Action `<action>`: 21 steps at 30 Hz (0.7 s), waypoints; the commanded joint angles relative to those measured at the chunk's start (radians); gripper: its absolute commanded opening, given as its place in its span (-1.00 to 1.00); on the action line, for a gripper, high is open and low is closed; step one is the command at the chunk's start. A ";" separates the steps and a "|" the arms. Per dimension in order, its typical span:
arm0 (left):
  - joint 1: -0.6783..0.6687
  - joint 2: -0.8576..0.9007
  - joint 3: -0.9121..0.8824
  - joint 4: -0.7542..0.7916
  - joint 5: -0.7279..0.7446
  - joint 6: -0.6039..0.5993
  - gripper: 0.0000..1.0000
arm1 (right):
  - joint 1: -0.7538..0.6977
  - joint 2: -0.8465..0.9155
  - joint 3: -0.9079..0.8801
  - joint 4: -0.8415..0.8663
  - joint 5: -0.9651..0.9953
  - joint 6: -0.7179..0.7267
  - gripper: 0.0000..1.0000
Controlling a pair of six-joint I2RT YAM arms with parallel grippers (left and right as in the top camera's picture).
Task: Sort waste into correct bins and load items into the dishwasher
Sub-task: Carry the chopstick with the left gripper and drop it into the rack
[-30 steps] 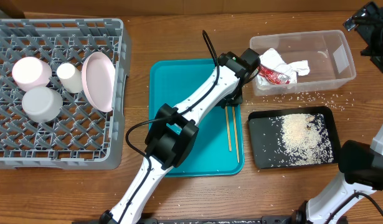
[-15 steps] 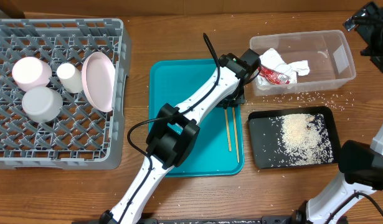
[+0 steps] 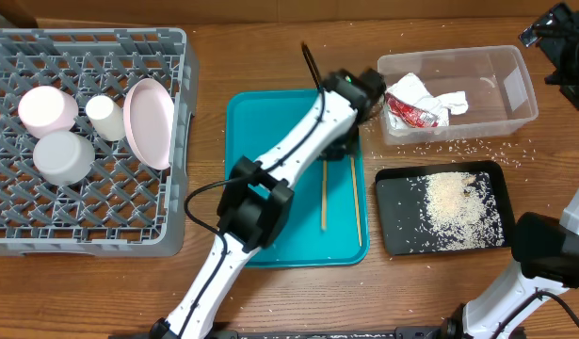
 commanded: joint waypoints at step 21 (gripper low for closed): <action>0.647 -0.272 0.343 -0.079 -0.187 0.694 -0.92 | -0.002 -0.002 0.007 0.002 -0.006 0.000 1.00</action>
